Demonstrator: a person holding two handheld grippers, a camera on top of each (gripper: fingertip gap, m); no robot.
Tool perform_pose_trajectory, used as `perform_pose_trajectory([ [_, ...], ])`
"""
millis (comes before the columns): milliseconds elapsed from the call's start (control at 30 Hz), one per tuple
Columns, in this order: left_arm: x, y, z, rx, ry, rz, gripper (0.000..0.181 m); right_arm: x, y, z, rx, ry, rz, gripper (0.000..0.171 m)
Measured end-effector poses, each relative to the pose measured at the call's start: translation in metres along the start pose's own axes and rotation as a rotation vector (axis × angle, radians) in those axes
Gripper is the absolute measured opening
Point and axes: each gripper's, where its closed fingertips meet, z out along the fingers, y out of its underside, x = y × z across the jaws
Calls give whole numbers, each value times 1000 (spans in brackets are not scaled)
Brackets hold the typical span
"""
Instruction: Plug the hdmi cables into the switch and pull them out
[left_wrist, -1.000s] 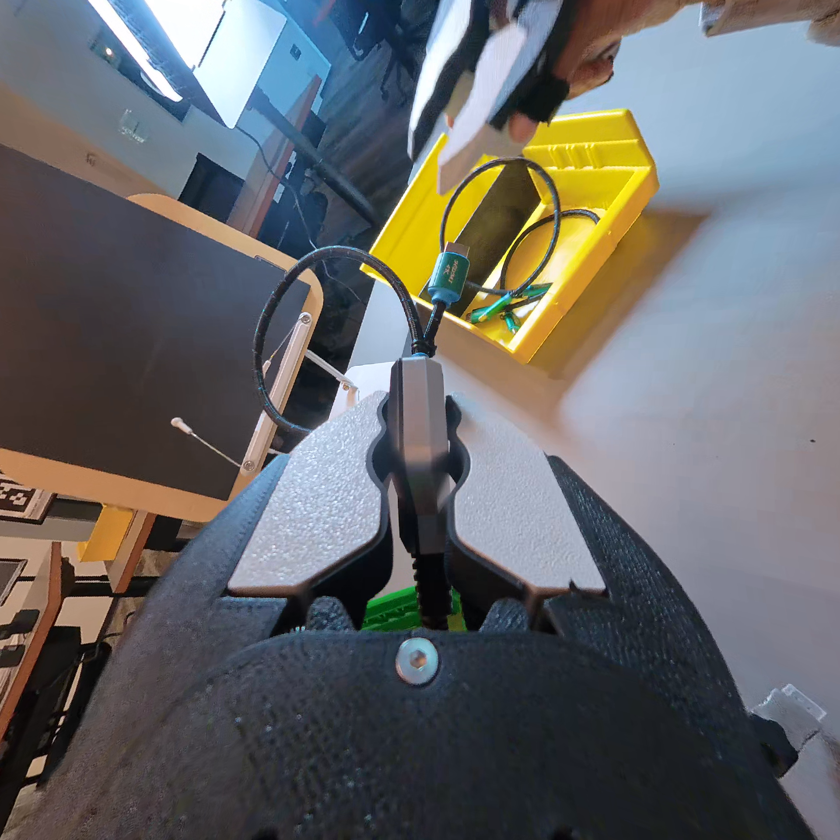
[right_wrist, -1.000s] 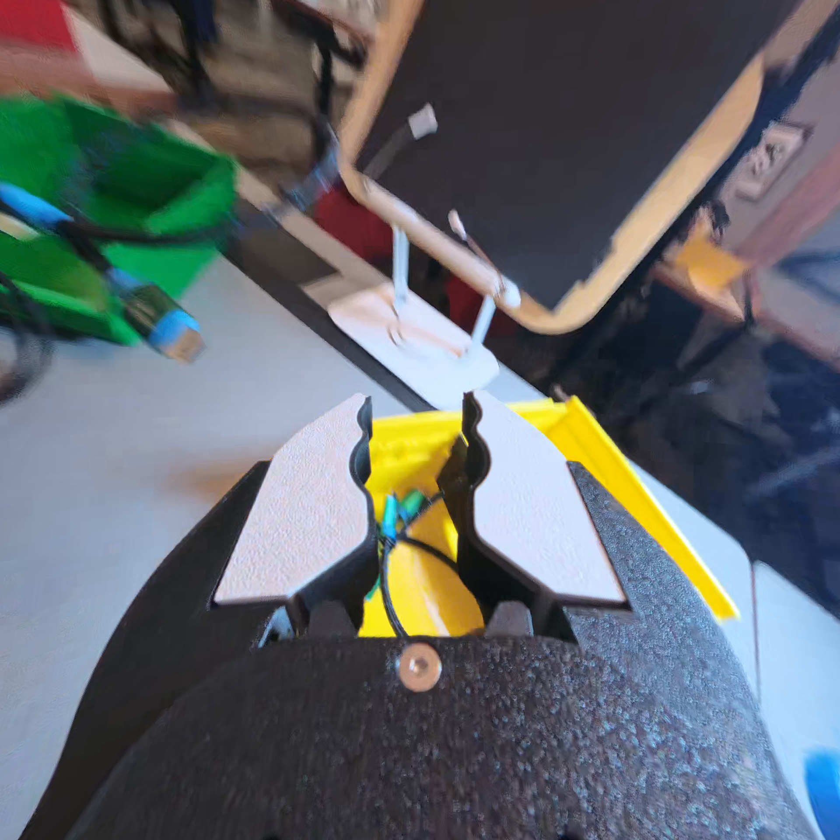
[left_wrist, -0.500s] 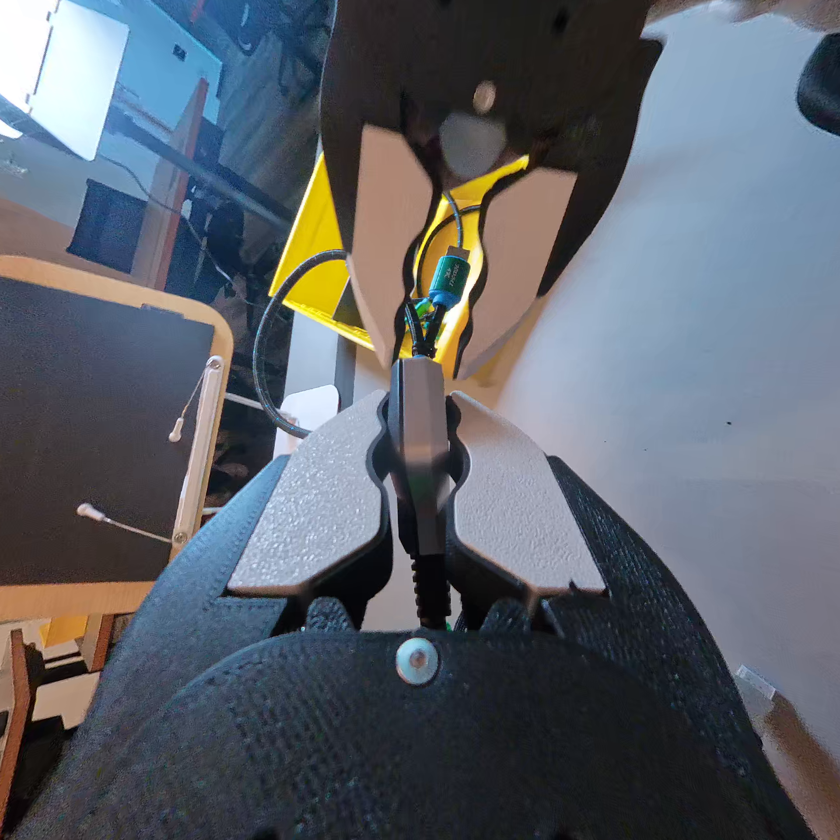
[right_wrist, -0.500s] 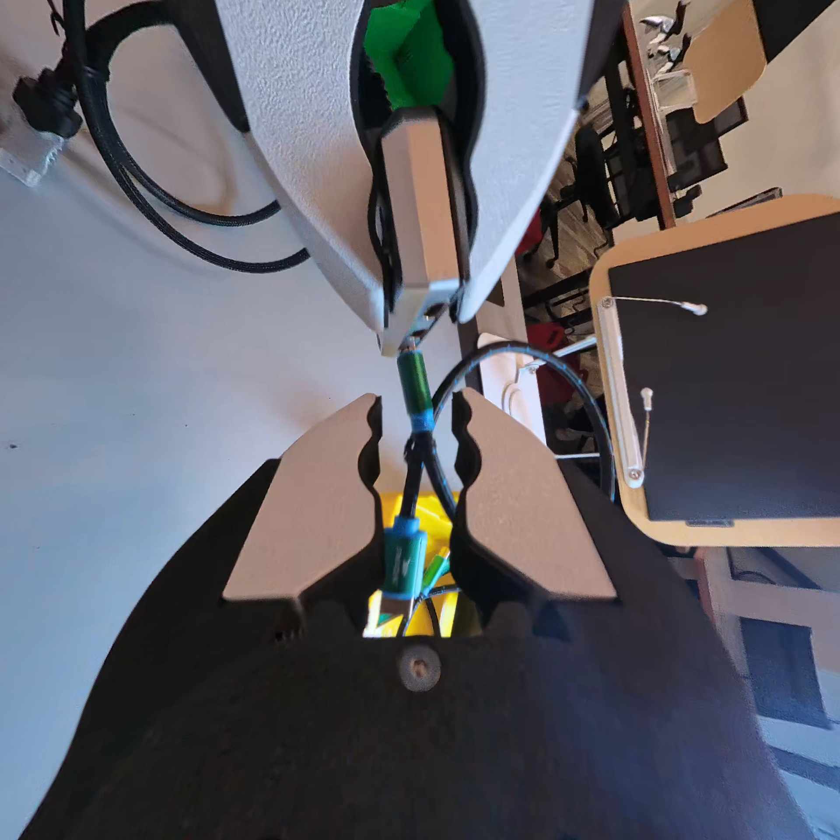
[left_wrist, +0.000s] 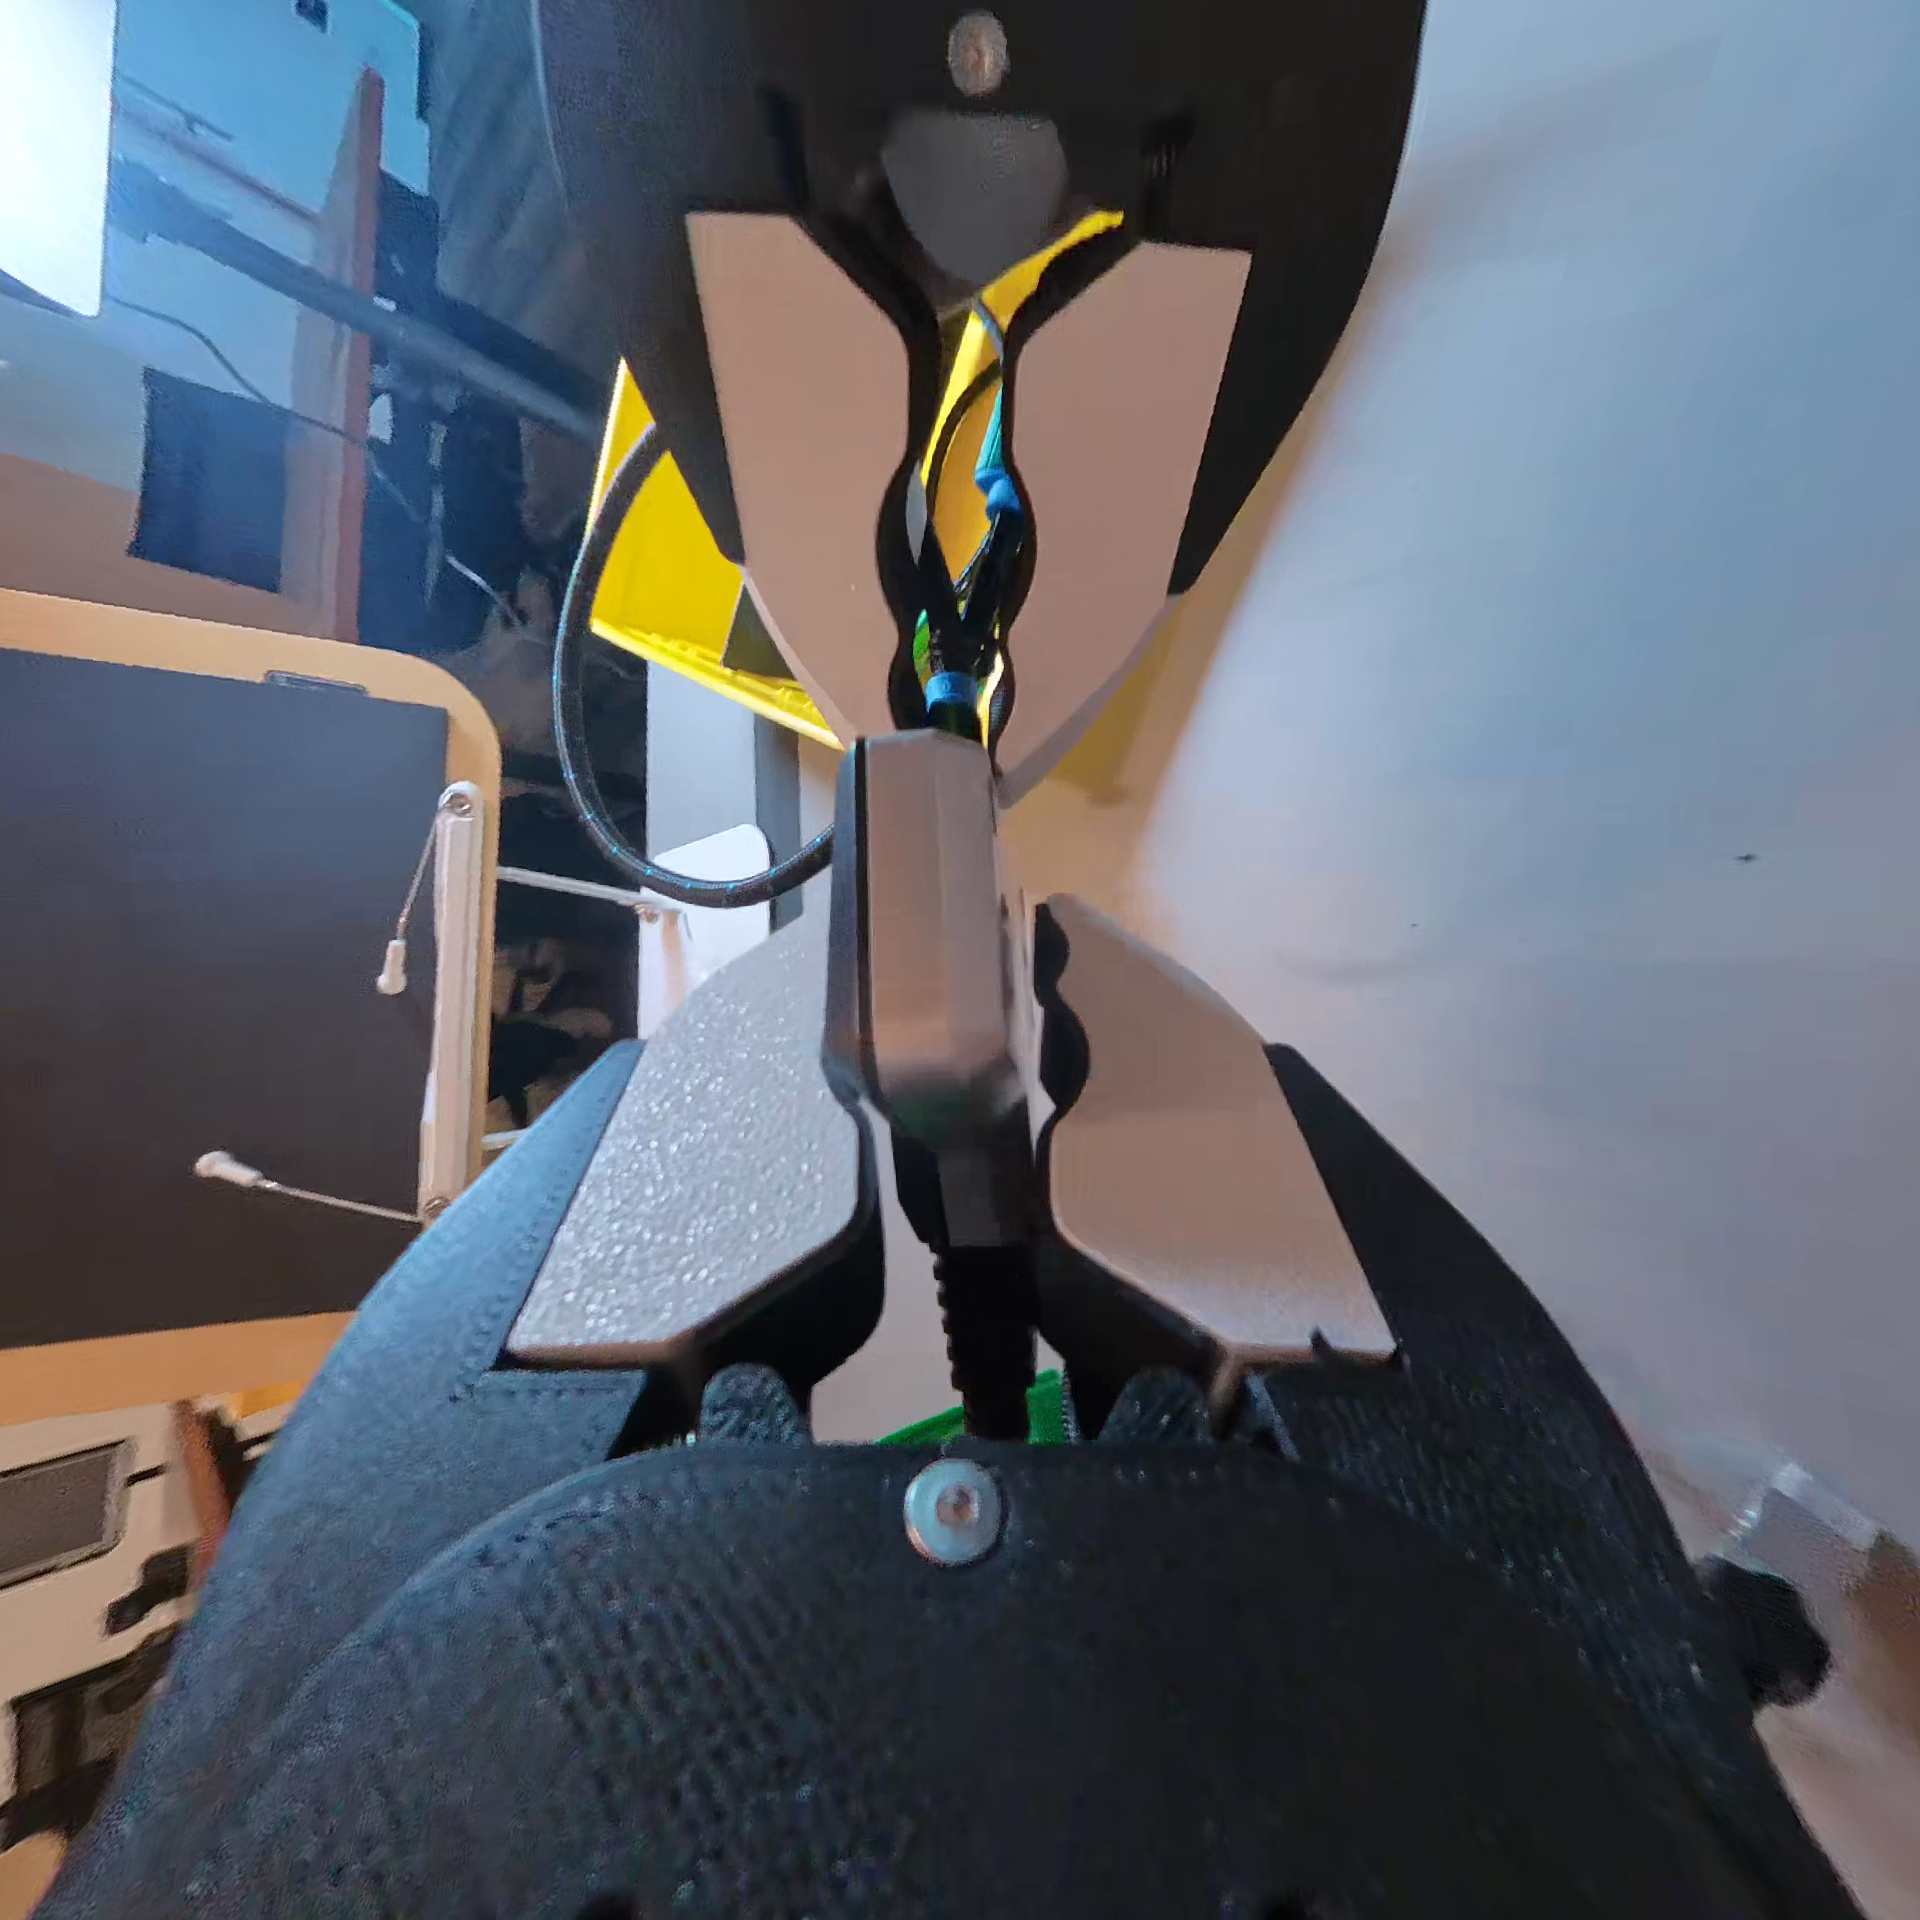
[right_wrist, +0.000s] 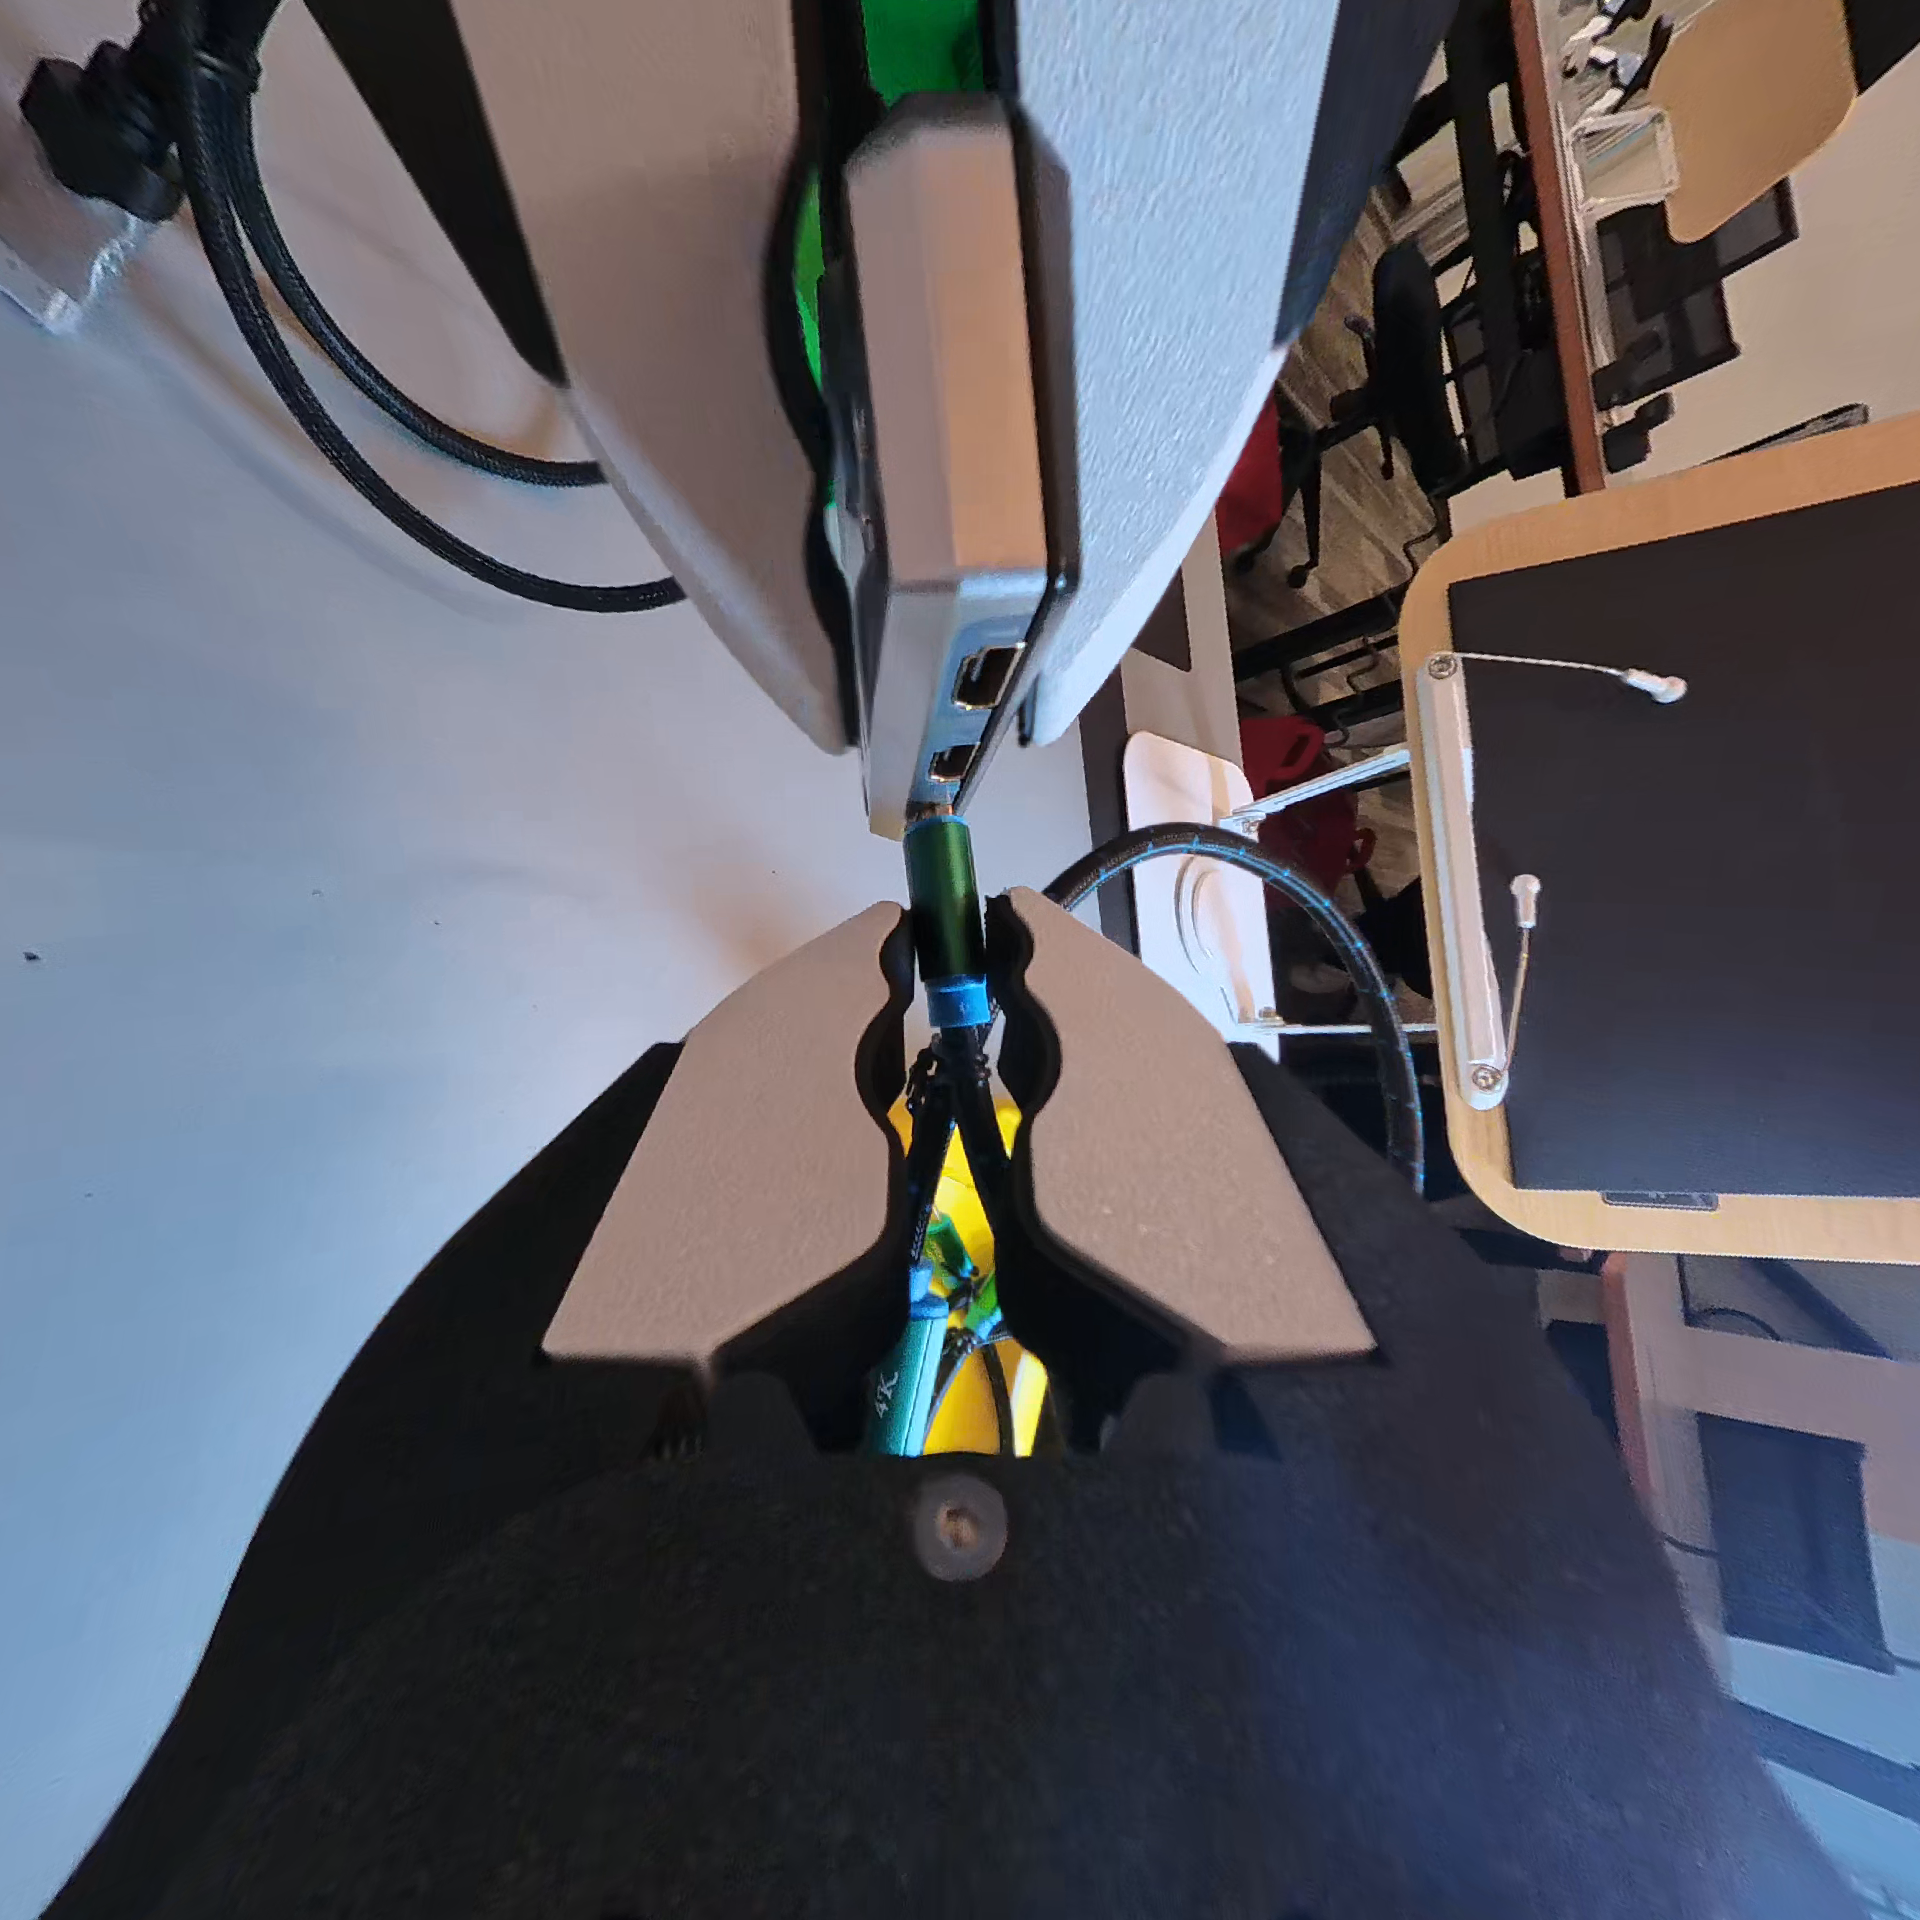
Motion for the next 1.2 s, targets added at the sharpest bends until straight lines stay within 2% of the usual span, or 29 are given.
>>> perform_pose_trajectory([
  [200,5,12,12,-110,23,27,24,-8,12,12,-52,-47,-28,12],
  [367,13,28,44,-142,96,-62,25,-17,46,23,-145,-133,8,12],
  [400,9,46,45,-231,76,-57,23,-13,67,19,-249,-121,-8,12],
  [433,0,78,42,-374,39,-46,24,-1,91,10,-341,-77,-2,12],
  [467,1,96,40,-382,69,-111,25,9,105,2,-328,-59,65,12],
  [533,1,108,32,-270,127,-226,24,38,116,-17,-193,30,255,12],
  [633,-34,96,11,-131,-17,-326,24,66,143,-43,-167,142,378,12],
  [700,-48,74,-2,-10,-72,-343,23,67,148,-45,-170,146,416,11],
  [800,-55,54,-14,71,-113,-334,23,68,149,-30,-191,159,492,12],
  [833,-56,48,-16,92,-118,-327,23,70,156,-23,-232,189,543,19],
  [867,-56,43,-18,108,-123,-321,23,73,167,-18,-286,229,579,36],
  [900,-56,39,-20,120,-127,-315,23,74,173,-15,-309,242,593,44],
  [967,-55,31,-24,148,-124,-303,23,79,164,-16,-216,250,634,50],
  [1067,-56,20,-31,213,-114,-311,23,95,120,-35,57,234,718,45],
  [1200,-49,3,-35,294,-66,-309,23,87,42,-64,359,121,590,42],
])
